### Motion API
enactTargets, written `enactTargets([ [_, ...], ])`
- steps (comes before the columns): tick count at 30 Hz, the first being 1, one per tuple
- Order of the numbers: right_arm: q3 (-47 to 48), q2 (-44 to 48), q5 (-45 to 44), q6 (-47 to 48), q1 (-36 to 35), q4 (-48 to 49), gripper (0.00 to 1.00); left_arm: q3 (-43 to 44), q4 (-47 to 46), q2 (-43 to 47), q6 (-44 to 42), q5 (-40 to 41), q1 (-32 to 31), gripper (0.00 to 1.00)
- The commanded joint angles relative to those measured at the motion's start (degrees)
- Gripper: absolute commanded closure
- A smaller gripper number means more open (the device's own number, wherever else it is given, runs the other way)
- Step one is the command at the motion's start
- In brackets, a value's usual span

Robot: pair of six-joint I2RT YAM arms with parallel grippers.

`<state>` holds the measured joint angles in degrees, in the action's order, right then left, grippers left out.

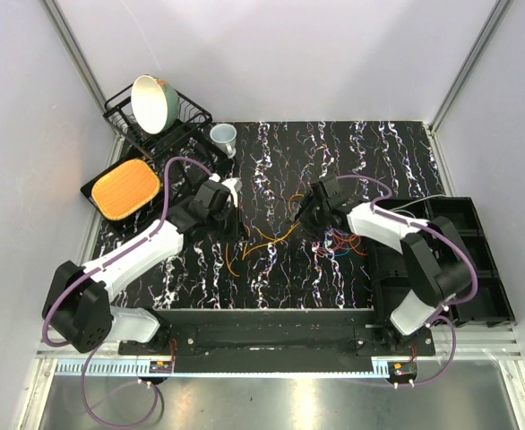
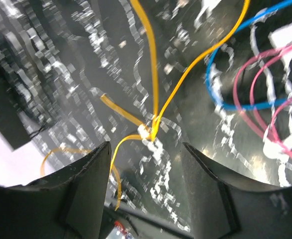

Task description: Untangle the cables

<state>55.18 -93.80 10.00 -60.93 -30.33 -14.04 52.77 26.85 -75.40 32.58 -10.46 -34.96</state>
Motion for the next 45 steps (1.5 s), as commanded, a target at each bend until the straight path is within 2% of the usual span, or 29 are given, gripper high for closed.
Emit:
enactTargets([
  [1, 2.91, -4.89, -3.32, -0.25, -0.26, 2.88, 0.37, -0.92, -3.12, 2.18, 0.03, -0.88, 0.16, 1.0],
  [4, 4.41, -7.36, -4.46, 0.1, -0.26, 3.06, 0.42, -0.92, -2.86, 2.53, -0.23, -0.7, 0.16, 1.0],
  [5, 4.76, -7.8, -4.9, 0.28, -0.35, 3.06, 0.47, -0.83, -2.68, 2.62, -0.23, -0.62, 0.16, 1.0],
  [8, 6.43, -7.98, -5.25, 1.6, -0.35, 2.97, 0.7, -0.39, -1.72, 2.97, -0.67, 0.09, 0.24, 1.0],
  [9, 7.04, -7.8, -5.34, 2.73, -0.35, 3.06, 0.86, -0.3, -1.8, 3.06, -0.59, -0.09, 0.16, 1.0],
  [13, 11.26, -7.1, -6.48, 5.46, -0.26, 2.27, 1.0, -0.13, -1.72, 3.59, -0.76, 0.79, 0.24, 1.0],
  [17, 21.69, -3.61, -2.72, 9.41, -1.04, -3.43, 1.0, 4.51, 1.44, 4.81, -1.11, 1.23, 0.16, 1.0],
  [20, 30.21, 2.8, -4.01, 14.68, -2.89, -8.53, 1.0, 9.25, 3.91, 7.1, -1.9, 1.49, 0.16, 1.0],
  [22, 32.35, 5.72, -6.47, 17.5, -3.16, -10.3, 1.0, 11.29, 4.78, 8.68, -2.95, 1.93, 0.16, 1.0],
  [25, 29.91, 8.63, -9.64, 19.53, -3.07, -10.83, 1.0, 14.1, 5.23, 9.56, -3.83, 3.34, 0.16, 1.0],
  [28, 26.48, 7.58, -7.72, 18.65, -2.28, -12.93, 1.0, 14.81, 5.14, 7.82, -4.01, 3.43, 0.16, 1.0],
  [31, 23.93, 8.54, -5.52, 18.04, -2.19, -12.68, 1.0, 15.43, 4.79, 5.97, -3.31, 1.15, 0.16, 1.0],
  [36, 25.24, 13.11, -9.65, 22.07, -2.19, -17.41, 1.0, 20.6, 3.21, 1.4, -3.13, -3.51, -0.02, 1.0],
  [41, 27.35, 17.94, -18.51, 23.92, -2.19, -25.32, 1.0, 30.44, 3.21, -5.01, -3.13, -8.69, -2.39, 1.0],
  [45, 26.91, 22.6, -26.15, 23.4, -2.19, -32.07, 1.0, 37.91, 3.21, -12.73, -3.05, -10.19, -8.27, 1.0],
])
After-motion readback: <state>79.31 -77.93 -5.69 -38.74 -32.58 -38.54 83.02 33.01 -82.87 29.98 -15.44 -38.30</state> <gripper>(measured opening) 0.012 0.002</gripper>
